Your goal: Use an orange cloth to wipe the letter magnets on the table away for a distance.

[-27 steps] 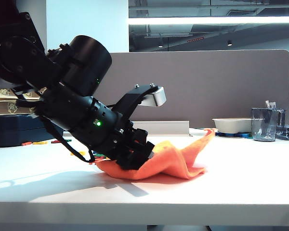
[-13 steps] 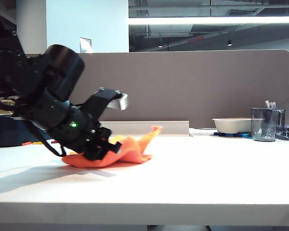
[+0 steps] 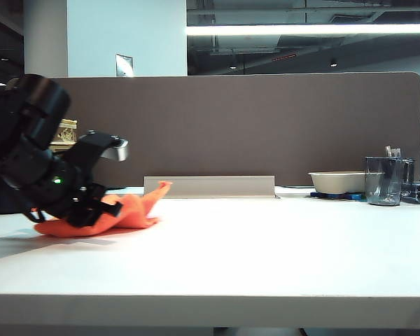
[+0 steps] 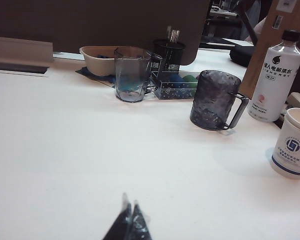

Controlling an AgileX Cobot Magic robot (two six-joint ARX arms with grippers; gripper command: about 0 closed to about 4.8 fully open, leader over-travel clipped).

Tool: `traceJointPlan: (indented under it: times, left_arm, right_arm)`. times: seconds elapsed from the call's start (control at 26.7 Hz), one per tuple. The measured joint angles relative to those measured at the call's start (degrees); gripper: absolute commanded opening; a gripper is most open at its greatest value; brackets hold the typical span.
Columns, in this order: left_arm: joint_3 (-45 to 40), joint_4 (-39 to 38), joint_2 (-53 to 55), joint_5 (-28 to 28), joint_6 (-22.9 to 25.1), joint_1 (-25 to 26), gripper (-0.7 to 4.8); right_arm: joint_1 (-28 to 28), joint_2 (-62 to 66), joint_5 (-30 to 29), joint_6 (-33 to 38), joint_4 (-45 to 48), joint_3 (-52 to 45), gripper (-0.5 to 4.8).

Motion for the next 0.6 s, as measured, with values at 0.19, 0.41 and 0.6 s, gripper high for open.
traceJointPlan:
  times: [0.19,0.41,0.6]
  left_arm:
    - [-0.09,1.01,0.13,-0.46,0.52,5.22,-0.06]
    - [1.42,0.07,0.37,-0.94,0.55,10.34,-0.06]
    - [3.76,-0.50,0.66,-1.38,0.55,11.85,-0.06]
  right_arm:
    - [0.00,0.00,0.00,0.00,0.00,0.00,-0.01]
    - [0.00,0.00,0.00,0.00,0.00,0.00,-0.01]
    - [0.00,0.00,0.00,0.00,0.00,0.00,-0.01]
